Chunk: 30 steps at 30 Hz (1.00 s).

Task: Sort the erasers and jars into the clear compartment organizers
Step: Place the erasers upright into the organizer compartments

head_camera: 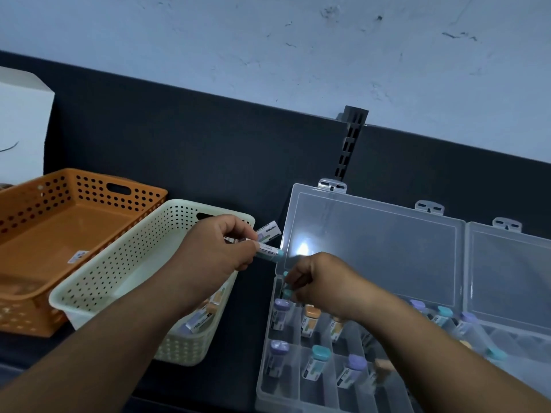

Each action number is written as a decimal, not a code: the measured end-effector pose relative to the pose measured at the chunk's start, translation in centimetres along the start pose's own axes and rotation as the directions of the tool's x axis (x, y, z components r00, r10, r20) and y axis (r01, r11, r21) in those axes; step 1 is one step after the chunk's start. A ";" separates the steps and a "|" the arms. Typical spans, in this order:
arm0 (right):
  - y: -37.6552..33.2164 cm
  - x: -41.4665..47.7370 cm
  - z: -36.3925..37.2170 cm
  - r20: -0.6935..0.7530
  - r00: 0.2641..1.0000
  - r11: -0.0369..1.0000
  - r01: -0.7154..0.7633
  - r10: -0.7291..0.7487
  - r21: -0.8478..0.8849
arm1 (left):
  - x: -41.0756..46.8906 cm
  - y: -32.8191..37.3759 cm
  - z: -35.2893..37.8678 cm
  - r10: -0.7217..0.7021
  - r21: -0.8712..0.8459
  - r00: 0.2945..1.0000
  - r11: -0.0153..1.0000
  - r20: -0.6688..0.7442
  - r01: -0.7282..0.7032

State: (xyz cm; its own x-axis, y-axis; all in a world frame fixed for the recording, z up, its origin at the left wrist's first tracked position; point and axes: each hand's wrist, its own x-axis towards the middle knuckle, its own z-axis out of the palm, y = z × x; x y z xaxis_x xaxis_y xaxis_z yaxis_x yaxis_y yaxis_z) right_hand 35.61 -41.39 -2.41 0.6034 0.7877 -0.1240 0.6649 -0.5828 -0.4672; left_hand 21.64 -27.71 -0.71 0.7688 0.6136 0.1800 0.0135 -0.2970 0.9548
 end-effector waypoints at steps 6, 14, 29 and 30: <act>-0.5 -1.2 -2.5 -0.240 0.970 0.929 0.111 -0.024 0.354 | -0.2 0.5 0.5 -0.012 -0.046 0.997 0.999 0.078 0.015; -1.2 -2.8 -3.1 -0.180 0.968 0.807 0.247 -0.177 0.537 | -0.4 1.5 2.4 -0.013 -0.096 0.981 0.995 0.192 0.031; 3.3 -4.7 -4.8 -0.131 0.987 0.515 0.066 0.091 0.854 | 0.2 2.1 4.6 -0.045 -0.154 0.987 0.986 0.152 0.068; 3.5 -4.9 -4.8 -0.122 0.990 0.543 0.067 0.066 0.837 | 0.2 2.2 4.8 -0.046 -0.141 0.986 0.988 0.160 0.069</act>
State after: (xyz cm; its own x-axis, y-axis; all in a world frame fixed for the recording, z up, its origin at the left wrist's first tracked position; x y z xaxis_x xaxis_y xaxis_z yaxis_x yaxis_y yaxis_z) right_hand 37.08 -48.25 0.82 0.6951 0.7174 -0.0469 0.0328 -0.0969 -0.9948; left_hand 24.94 -31.75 0.25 0.8598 0.5016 0.0956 -0.0238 -0.1477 0.9887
